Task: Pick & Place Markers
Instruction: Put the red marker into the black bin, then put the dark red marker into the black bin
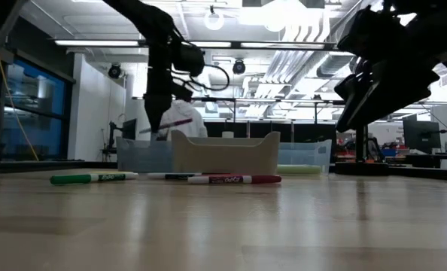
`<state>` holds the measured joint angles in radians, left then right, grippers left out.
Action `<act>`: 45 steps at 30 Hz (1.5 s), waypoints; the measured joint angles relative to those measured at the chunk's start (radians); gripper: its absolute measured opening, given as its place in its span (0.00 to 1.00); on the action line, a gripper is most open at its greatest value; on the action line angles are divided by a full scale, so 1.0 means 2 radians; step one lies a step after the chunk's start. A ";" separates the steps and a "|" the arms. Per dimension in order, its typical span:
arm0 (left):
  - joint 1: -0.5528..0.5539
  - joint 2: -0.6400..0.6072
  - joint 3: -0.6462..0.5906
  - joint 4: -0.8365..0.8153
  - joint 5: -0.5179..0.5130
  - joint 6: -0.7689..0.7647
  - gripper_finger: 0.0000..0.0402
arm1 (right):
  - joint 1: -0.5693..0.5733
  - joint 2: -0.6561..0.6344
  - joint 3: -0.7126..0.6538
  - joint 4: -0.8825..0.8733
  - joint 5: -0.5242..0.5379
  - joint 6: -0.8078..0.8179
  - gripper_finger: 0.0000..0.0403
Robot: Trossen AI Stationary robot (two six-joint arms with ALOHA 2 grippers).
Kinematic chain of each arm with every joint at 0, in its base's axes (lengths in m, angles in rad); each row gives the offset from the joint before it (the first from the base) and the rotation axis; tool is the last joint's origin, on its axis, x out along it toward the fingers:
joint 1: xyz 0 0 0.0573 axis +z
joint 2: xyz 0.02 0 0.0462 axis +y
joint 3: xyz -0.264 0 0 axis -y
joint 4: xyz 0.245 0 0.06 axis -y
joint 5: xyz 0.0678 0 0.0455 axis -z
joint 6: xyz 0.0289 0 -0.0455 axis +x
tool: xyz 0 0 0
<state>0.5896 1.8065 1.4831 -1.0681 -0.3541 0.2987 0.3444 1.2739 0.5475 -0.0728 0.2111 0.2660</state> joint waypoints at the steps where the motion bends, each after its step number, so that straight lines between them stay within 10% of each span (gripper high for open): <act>1: 0.001 0.013 0.009 -0.007 -0.003 0.008 0.09 | 0.001 -0.003 -0.004 0.006 0.000 0.000 0.32; 17: 0.013 0.115 0.080 -0.070 -0.020 0.087 0.09 | 0.005 -0.004 -0.008 0.047 0.002 -0.023 0.32; 45: 0.013 0.118 0.120 -0.111 0.024 0.102 0.26 | 0.005 -0.004 -0.008 0.051 -0.003 -0.032 0.32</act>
<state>0.6155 2.0430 1.7221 -1.2911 -0.3060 0.5026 0.3546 1.2661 0.5320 0.0284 0.2045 0.2023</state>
